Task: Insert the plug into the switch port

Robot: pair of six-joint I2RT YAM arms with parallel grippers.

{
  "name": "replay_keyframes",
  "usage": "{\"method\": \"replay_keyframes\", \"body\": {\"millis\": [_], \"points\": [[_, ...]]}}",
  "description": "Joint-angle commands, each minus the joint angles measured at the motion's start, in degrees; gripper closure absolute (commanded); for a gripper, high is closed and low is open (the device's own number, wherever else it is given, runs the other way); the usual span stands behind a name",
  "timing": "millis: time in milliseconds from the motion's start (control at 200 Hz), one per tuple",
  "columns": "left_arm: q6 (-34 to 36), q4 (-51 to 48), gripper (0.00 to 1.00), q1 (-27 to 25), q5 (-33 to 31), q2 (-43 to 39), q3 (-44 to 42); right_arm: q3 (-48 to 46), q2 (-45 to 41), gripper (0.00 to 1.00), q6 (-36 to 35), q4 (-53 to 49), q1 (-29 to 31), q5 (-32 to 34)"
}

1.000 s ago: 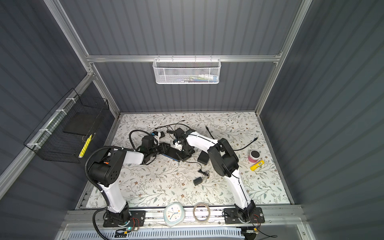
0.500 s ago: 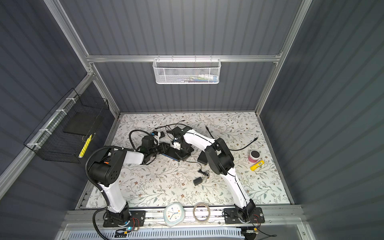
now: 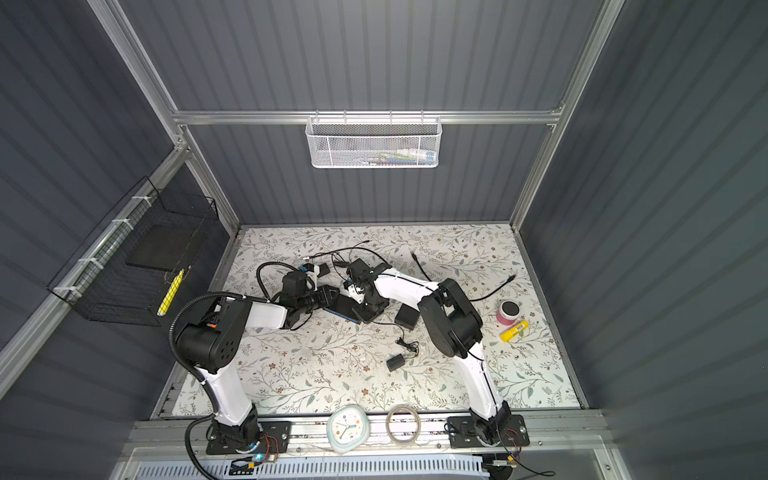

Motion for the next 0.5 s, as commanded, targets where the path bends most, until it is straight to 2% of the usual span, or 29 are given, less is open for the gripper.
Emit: {"method": "replay_keyframes", "body": {"millis": [0, 175, 300, 395, 490], "points": [[-4.51, -25.18, 0.58, -1.31, 1.09, 5.79, -6.5, -4.53, -4.96, 0.66, 0.69, 13.5, 0.6, -0.36], [-6.23, -25.15, 0.58, -0.77, -1.34, 4.93, -7.03, -15.14, -13.24, 0.61, 2.34, 12.09, -1.14, 1.58], [-5.91, -27.12, 0.57, -0.52, -2.66, 2.18, -6.22, -19.7, -18.32, 0.6, 7.92, 13.91, -4.27, -0.22], [-5.46, -28.9, 0.56, -0.5, -2.84, -0.63, -5.03, -20.28, -18.51, 0.59, 14.77, 17.24, -6.53, -5.26], [-4.12, -31.19, 0.55, -0.42, -2.86, -3.59, -3.36, -20.37, -16.64, 0.57, 24.52, 24.03, -7.51, -14.3]]}}
